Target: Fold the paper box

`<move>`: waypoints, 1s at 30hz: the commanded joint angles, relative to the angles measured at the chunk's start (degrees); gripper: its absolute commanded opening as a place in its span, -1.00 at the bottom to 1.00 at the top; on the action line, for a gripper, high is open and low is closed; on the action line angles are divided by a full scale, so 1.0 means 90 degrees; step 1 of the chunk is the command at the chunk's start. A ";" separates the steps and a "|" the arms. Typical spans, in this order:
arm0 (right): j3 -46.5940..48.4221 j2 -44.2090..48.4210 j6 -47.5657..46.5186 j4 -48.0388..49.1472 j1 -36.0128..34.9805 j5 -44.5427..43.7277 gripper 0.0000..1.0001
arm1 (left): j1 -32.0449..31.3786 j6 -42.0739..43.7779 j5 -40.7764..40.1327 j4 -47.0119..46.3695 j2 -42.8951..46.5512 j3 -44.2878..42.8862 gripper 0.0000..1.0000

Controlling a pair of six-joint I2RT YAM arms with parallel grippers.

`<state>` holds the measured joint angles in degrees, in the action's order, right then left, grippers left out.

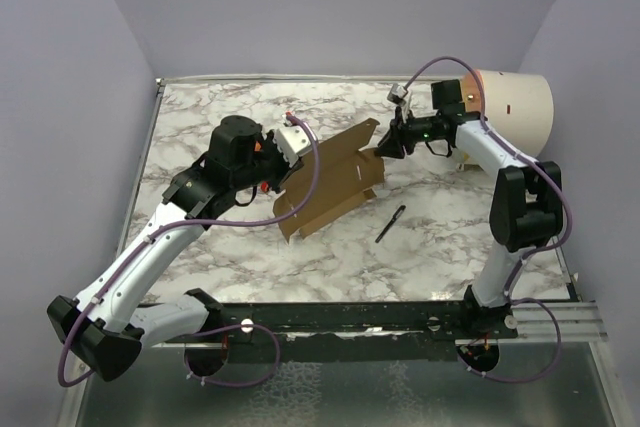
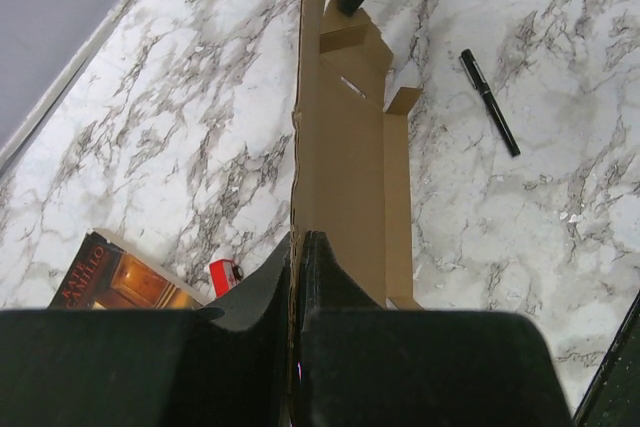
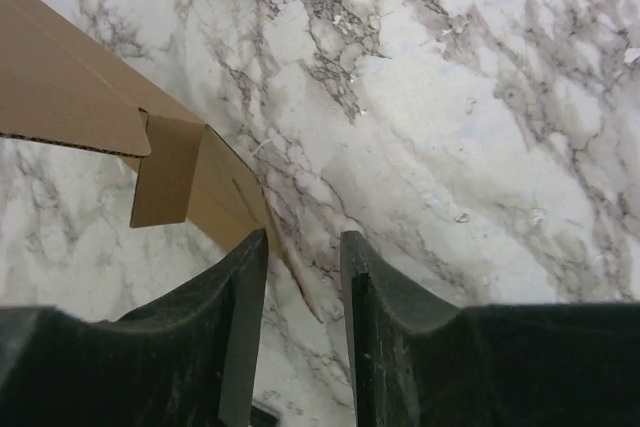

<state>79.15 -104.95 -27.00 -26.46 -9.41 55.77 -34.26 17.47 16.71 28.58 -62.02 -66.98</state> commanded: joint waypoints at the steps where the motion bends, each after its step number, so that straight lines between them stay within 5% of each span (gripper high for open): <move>1: 0.0207 -0.0045 -0.0444 -0.0546 -0.0077 0.0352 -0.51 | -0.0021 -0.0045 0.0171 -0.0186 0.0172 0.0010 -1.00; 3: 0.0138 -0.0008 -0.0584 -0.0575 -0.0078 0.0446 -0.86 | -0.0021 -0.0047 0.0169 -0.0225 0.0170 0.0036 -1.00; 5: 0.0005 0.0103 -0.0681 -0.0475 -0.0082 0.0555 -0.98 | -0.0020 -0.0083 0.0183 -0.0261 0.0172 0.0076 -1.00; 10: -0.0801 0.0814 -0.0468 0.0852 -0.0087 0.0795 -0.98 | -0.0021 -0.0213 0.0222 -0.0380 0.0157 0.0035 -1.00; 19: -0.3325 0.2019 0.1264 0.6034 -0.0096 0.0280 -0.98 | -0.0021 -0.0201 0.0532 -0.0340 -0.0112 -0.0287 -1.00; 30: -0.4969 0.1948 0.1348 0.7722 -0.0165 -0.0652 -0.98 | -0.0041 -0.0541 0.1076 -0.0760 -0.0342 0.0360 -1.00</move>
<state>37.82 -87.83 -15.27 33.95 -10.09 52.49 -34.26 14.17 22.22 24.10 -64.62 -64.90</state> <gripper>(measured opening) 0.016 0.018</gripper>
